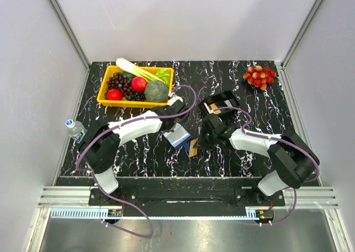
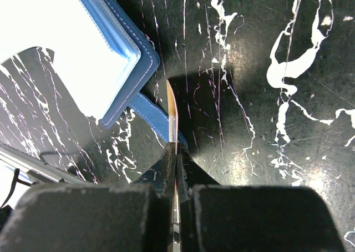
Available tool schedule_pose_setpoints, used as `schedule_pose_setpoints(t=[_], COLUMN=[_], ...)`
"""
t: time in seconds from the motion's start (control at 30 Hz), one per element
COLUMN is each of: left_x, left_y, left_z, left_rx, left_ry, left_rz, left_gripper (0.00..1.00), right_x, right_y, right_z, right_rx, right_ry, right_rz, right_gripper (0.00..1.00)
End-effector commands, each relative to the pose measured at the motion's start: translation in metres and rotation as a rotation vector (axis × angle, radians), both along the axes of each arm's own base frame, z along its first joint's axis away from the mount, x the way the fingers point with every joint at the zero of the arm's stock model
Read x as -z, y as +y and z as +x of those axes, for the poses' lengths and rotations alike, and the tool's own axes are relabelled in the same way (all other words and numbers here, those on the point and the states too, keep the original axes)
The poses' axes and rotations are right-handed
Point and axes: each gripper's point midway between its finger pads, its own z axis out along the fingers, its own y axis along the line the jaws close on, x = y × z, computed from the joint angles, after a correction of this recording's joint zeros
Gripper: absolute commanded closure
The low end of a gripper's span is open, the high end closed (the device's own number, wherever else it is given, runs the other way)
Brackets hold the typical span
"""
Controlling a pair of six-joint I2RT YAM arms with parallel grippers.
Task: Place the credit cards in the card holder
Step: Insert the credit card into the card holder.
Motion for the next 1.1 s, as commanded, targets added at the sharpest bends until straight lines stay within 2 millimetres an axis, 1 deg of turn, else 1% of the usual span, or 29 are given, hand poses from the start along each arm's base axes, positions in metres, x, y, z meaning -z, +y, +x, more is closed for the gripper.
schedule_pose_setpoints(t=[0.0, 0.1, 0.23, 0.3, 0.37, 0.43, 0.57, 0.67, 0.8, 0.9, 1.0, 1.07], left_x=[0.006, 0.021, 0.041, 0.05, 0.059, 0.065, 0.072, 0.067, 0.045, 0.034, 0.018, 0.007], left_y=[0.004, 0.008, 0.006, 0.004, -0.001, 0.001, 0.01, 0.006, -0.006, -0.011, -0.015, -0.016], left_z=[0.023, 0.019, -0.001, -0.011, -0.025, -0.036, -0.058, -0.062, -0.057, -0.055, -0.049, -0.046], left_rx=[-0.019, -0.012, -0.012, -0.013, -0.005, -0.017, -0.036, -0.017, 0.011, 0.018, 0.027, 0.034], left_ry=[0.043, 0.125, 0.241, 0.298, 0.351, 0.371, 0.399, 0.373, 0.312, 0.29, 0.251, 0.221], left_rz=[-0.041, -0.063, -0.114, -0.132, -0.175, -0.191, -0.208, -0.233, -0.275, -0.292, -0.305, -0.291], left_gripper=[1.0, 1.0, 1.0, 1.0, 1.0, 1.0, 1.0, 1.0, 1.0, 1.0, 1.0, 1.0], right_x=[0.004, -0.012, -0.038, -0.047, -0.053, -0.059, -0.066, -0.072, -0.071, -0.071, -0.072, -0.081], right_y=[-0.009, -0.006, -0.001, 0.004, 0.01, 0.013, 0.008, 0.004, 0.008, 0.011, 0.007, 0.005], right_z=[-0.001, 0.01, 0.031, 0.037, 0.044, 0.05, 0.061, 0.064, 0.064, 0.063, 0.061, 0.06], right_rx=[-0.021, -0.016, -0.011, -0.02, -0.025, -0.025, -0.002, 0.019, -0.005, -0.005, 0.006, 0.012], right_ry=[0.001, -0.061, -0.149, -0.173, -0.2, -0.226, -0.263, -0.27, -0.255, -0.242, -0.243, -0.255], right_rz=[-0.062, -0.051, -0.026, -0.009, 0.01, 0.019, 0.015, 0.023, 0.035, 0.049, 0.044, 0.06], right_gripper=[1.0, 1.0, 1.0, 1.0, 1.0, 1.0, 1.0, 1.0, 1.0, 1.0, 1.0, 1.0])
